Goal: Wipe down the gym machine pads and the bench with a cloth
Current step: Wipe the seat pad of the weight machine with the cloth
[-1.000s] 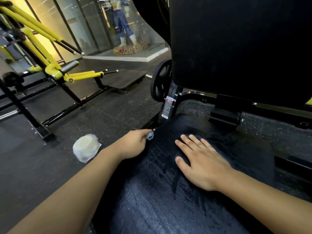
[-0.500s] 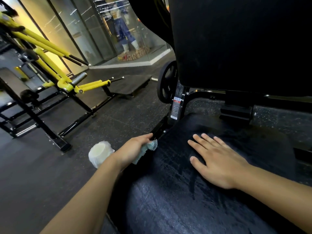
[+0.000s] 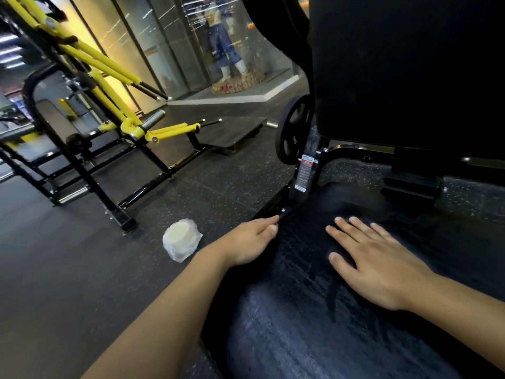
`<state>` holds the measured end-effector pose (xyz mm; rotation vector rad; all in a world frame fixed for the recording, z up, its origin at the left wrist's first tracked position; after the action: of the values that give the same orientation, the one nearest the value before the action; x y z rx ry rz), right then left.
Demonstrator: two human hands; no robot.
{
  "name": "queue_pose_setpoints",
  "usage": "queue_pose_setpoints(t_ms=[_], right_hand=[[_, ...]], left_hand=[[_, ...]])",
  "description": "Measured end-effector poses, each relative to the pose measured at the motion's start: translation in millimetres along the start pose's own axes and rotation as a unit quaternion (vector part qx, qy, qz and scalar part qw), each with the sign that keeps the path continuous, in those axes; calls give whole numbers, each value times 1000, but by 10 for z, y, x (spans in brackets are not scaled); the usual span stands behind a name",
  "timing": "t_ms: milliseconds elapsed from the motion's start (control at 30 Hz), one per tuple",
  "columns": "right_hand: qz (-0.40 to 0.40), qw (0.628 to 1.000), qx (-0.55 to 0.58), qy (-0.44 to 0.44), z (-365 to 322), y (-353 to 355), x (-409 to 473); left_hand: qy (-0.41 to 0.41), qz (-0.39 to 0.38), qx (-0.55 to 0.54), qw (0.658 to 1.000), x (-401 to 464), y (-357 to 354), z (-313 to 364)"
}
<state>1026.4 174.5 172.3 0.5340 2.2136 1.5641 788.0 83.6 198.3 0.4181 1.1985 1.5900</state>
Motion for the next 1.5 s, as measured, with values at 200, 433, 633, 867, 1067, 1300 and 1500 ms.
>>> queue_pose_setpoints(t_ms=[200, 433, 633, 867, 1067, 1300, 1500], right_hand=[[4, 1000, 6, 6, -41, -5, 26], [7, 1000, 20, 4, -11, -15, 7], [5, 1000, 10, 6, 14, -31, 28], [11, 1000, 16, 8, -15, -27, 24], [13, 1000, 21, 8, -2, -18, 17], [10, 1000, 7, 6, 2, -18, 31], [8, 1000, 8, 7, -28, -17, 37]], left_hand=[[12, 44, 6, 999, -137, 69, -271], [21, 45, 29, 998, -168, 60, -419], [32, 50, 17, 998, 15, 36, -238], [35, 38, 12, 999, -379, 62, -689], [47, 53, 14, 997, -590, 87, -886], [35, 71, 48, 996, -320, 83, -484], [42, 84, 26, 995, -442, 84, -561]])
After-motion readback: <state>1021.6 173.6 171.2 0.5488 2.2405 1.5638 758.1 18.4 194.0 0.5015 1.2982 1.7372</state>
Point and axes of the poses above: each hand's wrist, its own x-axis towards the middle knuckle, its own y-axis out of the back of the hand, z = x × y, the point moved 5 cm from there along x, towards the middle knuckle, and after that the axes turned 6 degrees about y, right-handed, at the moved point
